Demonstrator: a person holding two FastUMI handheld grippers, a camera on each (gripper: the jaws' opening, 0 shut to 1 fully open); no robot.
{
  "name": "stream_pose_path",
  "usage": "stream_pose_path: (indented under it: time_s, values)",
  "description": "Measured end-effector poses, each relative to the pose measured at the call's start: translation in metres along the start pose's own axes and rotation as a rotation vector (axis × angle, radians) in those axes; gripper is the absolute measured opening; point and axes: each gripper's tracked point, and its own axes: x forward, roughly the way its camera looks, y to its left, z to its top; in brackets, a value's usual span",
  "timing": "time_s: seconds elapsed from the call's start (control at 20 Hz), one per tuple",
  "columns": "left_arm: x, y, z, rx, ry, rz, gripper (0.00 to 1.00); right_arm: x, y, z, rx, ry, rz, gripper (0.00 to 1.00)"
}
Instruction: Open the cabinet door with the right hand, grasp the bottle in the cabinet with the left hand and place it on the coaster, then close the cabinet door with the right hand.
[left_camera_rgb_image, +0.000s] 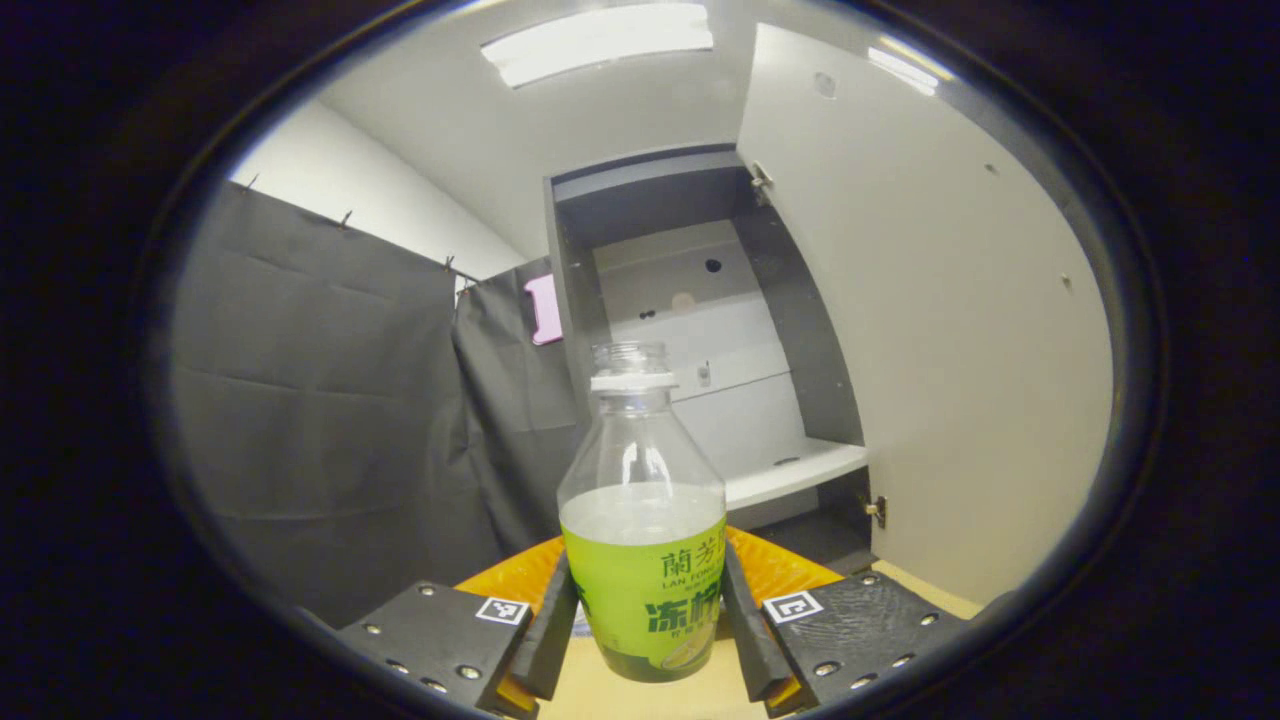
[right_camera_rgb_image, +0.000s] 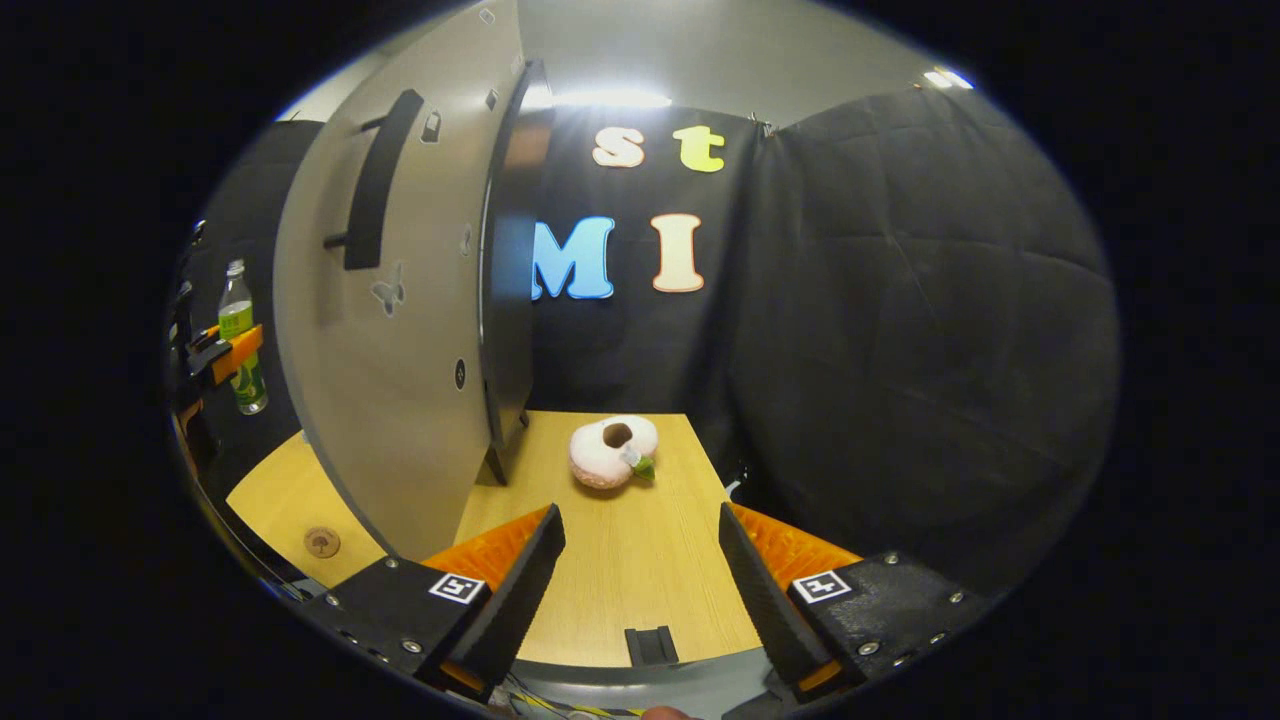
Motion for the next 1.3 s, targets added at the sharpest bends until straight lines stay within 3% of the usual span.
stream_pose_path:
  time_s: [0.1, 0.15, 0.25, 0.3, 0.45, 0.6, 0.65, 0.75, 0.9, 1.1, 1.2, 1.3]
  values:
    - [-0.008, -0.018, -0.016, 0.029, -0.023, -0.025, 0.70, 0.010, -0.012, -0.011, -0.005, -0.006, -0.065, 0.95]
    - [-0.013, -0.024, -0.032, 0.055, -0.017, -0.027, 0.65, 0.016, -0.011, -0.024, -0.007, 0.018, -0.069, 0.96]
    - [-0.022, -0.030, -0.065, 0.099, 0.000, -0.022, 0.70, 0.030, -0.003, -0.055, -0.049, 0.084, -0.047, 0.96]
    - [-0.024, -0.035, -0.086, 0.091, 0.020, -0.017, 0.75, 0.034, -0.004, -0.071, -0.078, 0.115, -0.046, 0.96]
    - [-0.032, -0.041, -0.149, 0.019, 0.085, 0.011, 0.70, 0.041, -0.013, -0.095, -0.075, 0.164, -0.095, 0.96]
    - [-0.039, -0.038, -0.185, -0.056, 0.080, 0.053, 0.70, 0.054, -0.006, -0.118, -0.138, 0.209, -0.074, 0.95]
    - [-0.039, -0.038, -0.197, -0.086, 0.079, 0.064, 0.75, 0.058, -0.002, -0.121, -0.165, 0.215, -0.063, 0.96]
    - [-0.045, -0.033, -0.221, -0.113, 0.079, 0.106, 0.65, 0.063, 0.007, -0.128, -0.202, 0.234, -0.030, 0.96]
    - [-0.058, -0.028, -0.255, -0.132, 0.134, 0.155, 0.70, 0.062, 0.014, -0.137, -0.254, 0.260, -0.017, 0.96]
    - [-0.067, -0.028, -0.264, -0.182, 0.115, 0.160, 0.66, 0.060, 0.030, -0.131, -0.293, 0.235, 0.022, 0.96]
    - [-0.070, -0.027, -0.266, -0.169, 0.117, 0.163, 0.75, 0.059, 0.033, -0.131, -0.298, 0.237, 0.026, 0.96]
    - [-0.069, -0.027, -0.267, -0.168, 0.118, 0.168, 0.75, 0.059, 0.039, -0.133, -0.299, 0.239, 0.039, 0.96]
